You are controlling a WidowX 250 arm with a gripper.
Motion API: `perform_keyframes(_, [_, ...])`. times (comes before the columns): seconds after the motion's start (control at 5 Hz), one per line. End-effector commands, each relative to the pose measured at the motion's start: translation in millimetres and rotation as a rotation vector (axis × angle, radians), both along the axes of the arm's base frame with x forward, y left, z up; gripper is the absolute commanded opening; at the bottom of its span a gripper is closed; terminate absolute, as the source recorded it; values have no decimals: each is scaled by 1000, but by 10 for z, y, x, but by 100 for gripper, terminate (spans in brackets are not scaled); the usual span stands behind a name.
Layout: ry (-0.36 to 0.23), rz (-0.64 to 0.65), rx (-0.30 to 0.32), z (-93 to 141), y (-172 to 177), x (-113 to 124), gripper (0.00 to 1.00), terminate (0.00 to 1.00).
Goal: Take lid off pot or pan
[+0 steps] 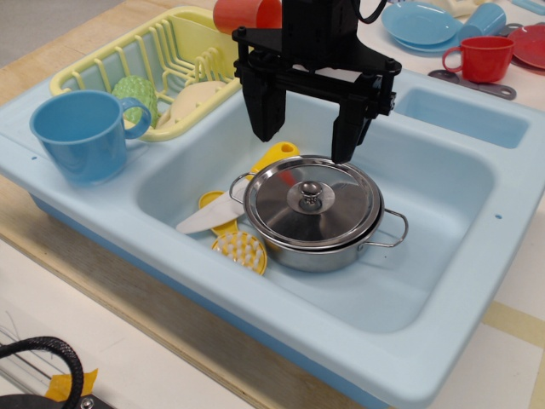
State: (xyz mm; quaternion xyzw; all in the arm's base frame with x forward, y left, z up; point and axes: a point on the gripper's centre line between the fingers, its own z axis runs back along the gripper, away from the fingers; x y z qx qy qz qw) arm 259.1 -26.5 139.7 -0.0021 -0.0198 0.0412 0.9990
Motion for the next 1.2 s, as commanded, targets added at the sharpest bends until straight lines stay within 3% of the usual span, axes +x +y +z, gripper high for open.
perform_keyframes(0.0, [0, 0, 0, 0, 0, 0, 100, 0])
perform_keyframes(1.0, [85, 8, -53, -443, 10, 97, 100, 0])
